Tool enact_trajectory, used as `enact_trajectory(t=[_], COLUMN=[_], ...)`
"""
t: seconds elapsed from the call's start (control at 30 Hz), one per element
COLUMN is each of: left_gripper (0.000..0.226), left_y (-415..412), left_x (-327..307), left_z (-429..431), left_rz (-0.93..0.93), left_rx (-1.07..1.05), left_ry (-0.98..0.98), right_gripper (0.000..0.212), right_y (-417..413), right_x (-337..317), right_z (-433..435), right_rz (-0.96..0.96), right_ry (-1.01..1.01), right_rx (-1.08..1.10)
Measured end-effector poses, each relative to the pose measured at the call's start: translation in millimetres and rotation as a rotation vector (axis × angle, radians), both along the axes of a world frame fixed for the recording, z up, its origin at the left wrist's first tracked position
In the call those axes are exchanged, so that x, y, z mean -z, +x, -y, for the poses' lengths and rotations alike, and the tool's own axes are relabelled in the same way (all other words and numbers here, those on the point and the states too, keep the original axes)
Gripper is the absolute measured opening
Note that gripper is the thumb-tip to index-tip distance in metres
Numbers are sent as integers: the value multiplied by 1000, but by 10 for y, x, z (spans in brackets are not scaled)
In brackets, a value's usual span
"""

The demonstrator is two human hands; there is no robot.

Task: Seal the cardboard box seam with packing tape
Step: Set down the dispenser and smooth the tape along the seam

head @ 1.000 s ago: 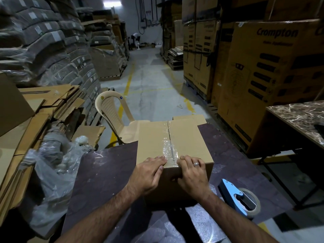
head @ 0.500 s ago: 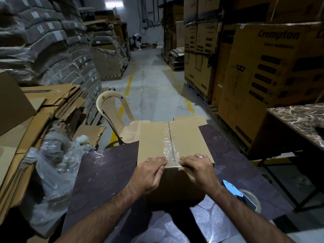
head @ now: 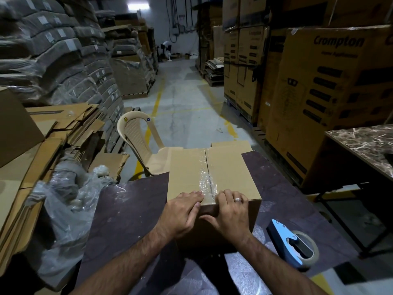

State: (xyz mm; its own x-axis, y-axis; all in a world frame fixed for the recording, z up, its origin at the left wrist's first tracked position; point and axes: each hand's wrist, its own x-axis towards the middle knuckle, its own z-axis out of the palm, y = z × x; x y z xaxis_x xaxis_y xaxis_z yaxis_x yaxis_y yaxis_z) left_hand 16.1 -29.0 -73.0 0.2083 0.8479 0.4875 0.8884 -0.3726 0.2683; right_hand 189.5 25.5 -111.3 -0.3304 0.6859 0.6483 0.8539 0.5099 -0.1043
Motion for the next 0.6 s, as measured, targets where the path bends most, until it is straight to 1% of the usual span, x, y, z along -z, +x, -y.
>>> enact_trajectory(t=[0.1, 0.23, 0.37, 0.43, 0.5, 0.6], left_gripper=[36, 36, 36, 36, 36, 35], left_y=[-7, -19, -10, -9, -6, -32], left_x=[-5, -19, -19, -19, -30, -60], left_z=[1, 0, 3, 0, -9, -36], left_rz=[0, -14, -10, -12, -12, 61], left_rx=[3, 13, 13, 4, -8, -52], left_ry=[-1, -8, -20, -18, -24, -76], right_gripper=[70, 55, 50, 44, 34, 35], right_y=[46, 141, 292, 295, 253, 196], right_x=[87, -12, -126, -155, -203, -307], right_z=[-19, -59, -101, -105, -102, -96], right_rz=[84, 95, 81, 71, 69, 88], right_ry=[-13, 8, -36, -57, -72, -125], right_rx=[-55, -142, -258, -261, -246, -225])
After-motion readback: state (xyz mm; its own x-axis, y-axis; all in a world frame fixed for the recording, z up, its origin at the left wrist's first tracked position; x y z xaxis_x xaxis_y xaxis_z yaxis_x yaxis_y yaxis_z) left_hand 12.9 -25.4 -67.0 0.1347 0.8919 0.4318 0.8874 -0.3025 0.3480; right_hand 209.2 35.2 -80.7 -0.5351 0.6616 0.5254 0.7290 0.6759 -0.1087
